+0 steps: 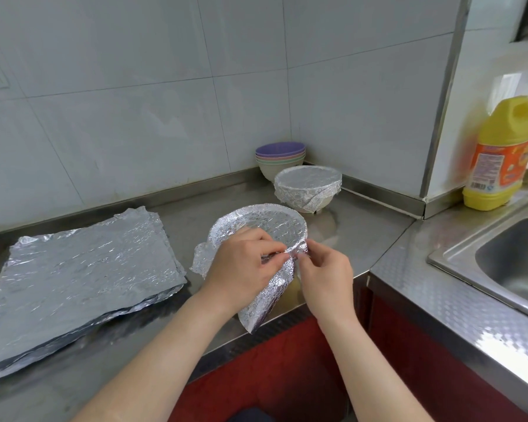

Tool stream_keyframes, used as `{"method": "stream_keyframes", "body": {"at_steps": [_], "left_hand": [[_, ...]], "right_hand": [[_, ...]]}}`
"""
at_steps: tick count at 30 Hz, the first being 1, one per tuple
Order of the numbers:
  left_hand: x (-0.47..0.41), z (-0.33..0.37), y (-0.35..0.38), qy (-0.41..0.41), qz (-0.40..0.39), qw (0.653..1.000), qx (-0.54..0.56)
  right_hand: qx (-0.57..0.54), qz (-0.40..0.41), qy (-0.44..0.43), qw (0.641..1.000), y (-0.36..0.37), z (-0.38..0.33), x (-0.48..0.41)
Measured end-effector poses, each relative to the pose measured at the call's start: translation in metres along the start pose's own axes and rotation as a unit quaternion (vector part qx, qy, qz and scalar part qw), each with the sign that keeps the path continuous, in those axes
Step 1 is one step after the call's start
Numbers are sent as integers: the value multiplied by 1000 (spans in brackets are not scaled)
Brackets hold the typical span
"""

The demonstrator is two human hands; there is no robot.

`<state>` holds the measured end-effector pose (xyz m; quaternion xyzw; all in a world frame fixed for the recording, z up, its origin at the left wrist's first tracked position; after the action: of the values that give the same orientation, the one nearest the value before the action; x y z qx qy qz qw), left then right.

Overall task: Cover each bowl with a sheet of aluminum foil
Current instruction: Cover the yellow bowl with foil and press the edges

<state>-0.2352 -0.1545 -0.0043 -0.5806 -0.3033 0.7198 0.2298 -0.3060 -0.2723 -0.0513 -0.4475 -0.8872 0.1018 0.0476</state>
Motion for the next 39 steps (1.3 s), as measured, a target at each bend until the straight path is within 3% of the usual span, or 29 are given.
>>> {"method": "stream_keyframes", "body": {"at_steps": [4, 11, 14, 16, 19, 24, 26, 28, 30, 32, 34, 39], "left_hand": [[-2, 1, 1, 11, -24, 1000, 1], [-14, 8, 4, 24, -24, 999, -14], [-19, 10, 10, 24, -19, 999, -31], [-22, 11, 14, 17, -15, 999, -39], [-26, 12, 16, 8, -8, 999, -43], [-27, 11, 6, -13, -7, 1000, -25], [-25, 0, -14, -37, 24, 998, -43], [-22, -24, -34, -112, 34, 990, -72], [-11, -52, -43, -231, -18, 971, -66], [0, -67, -38, -312, -49, 949, 23], [8, -67, -33, -326, -40, 941, 75], [12, -54, -43, -311, -14, 950, 0]], "right_hand": [[51, 59, -34, 996, -5, -8, -1], [123, 84, -43, 988, -4, -18, -11], [131, 13, -25, 991, 1, -21, -19], [26, -50, 26, 998, 2, -22, -20], [-126, -113, 124, 978, 1, -25, -18], [-126, -179, 137, 966, 3, -25, -16], [-95, -175, 112, 974, 3, -22, -17], [-70, -153, 74, 983, 3, -23, -19], [-27, -116, 34, 992, 4, -27, -20], [-2, -82, 11, 997, 8, -31, -22], [18, -62, -1, 998, 12, -35, -22], [34, -76, 14, 996, 7, -41, -35]]}}
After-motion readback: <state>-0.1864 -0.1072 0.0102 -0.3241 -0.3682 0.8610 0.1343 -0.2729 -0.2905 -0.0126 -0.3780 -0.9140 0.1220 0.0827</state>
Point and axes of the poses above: each hand's wrist, its own x-axis away from the middle knuckle, its own y-axis out of the palm, z = x × y, the point moved 4 cm from there along -x, towards the middle knuckle, and after that the axes turned 15 degrees about y, right-handed, at the moved point
